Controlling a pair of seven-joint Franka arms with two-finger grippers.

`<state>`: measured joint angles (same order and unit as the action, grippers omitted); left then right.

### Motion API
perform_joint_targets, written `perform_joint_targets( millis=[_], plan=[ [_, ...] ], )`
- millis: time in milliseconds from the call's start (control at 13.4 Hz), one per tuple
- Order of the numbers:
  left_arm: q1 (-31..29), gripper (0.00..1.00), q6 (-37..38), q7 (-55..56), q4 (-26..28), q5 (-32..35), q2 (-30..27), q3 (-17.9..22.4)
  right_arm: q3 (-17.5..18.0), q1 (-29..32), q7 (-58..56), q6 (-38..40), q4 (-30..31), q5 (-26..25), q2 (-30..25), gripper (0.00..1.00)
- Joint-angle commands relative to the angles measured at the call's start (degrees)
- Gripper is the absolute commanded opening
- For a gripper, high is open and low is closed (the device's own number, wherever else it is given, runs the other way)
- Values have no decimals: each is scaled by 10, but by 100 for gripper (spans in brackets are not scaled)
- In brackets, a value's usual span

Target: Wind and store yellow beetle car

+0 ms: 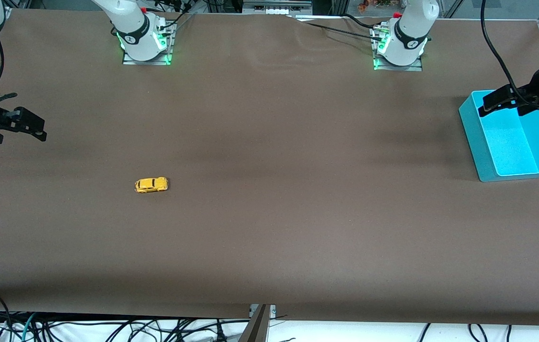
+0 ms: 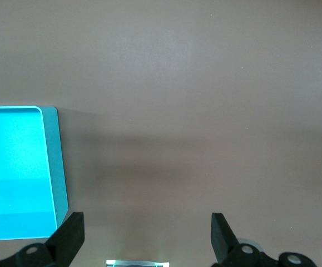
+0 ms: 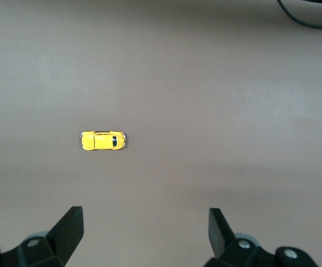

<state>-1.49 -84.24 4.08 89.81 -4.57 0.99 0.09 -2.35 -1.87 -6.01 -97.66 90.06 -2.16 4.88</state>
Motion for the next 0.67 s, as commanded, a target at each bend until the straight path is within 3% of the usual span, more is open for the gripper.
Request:
perform_joint_targets(
  millis=[0, 596],
  plan=[
    [-13, 100, 10, -5, -2, -2, -2, -2, 7, 6, 13, 5, 3, -4, -5, 99],
    [-14, 100, 11, -6, -2, -2, -2, -2, 7, 6, 15, 3, 2, -4, -1, 99]
  ],
)
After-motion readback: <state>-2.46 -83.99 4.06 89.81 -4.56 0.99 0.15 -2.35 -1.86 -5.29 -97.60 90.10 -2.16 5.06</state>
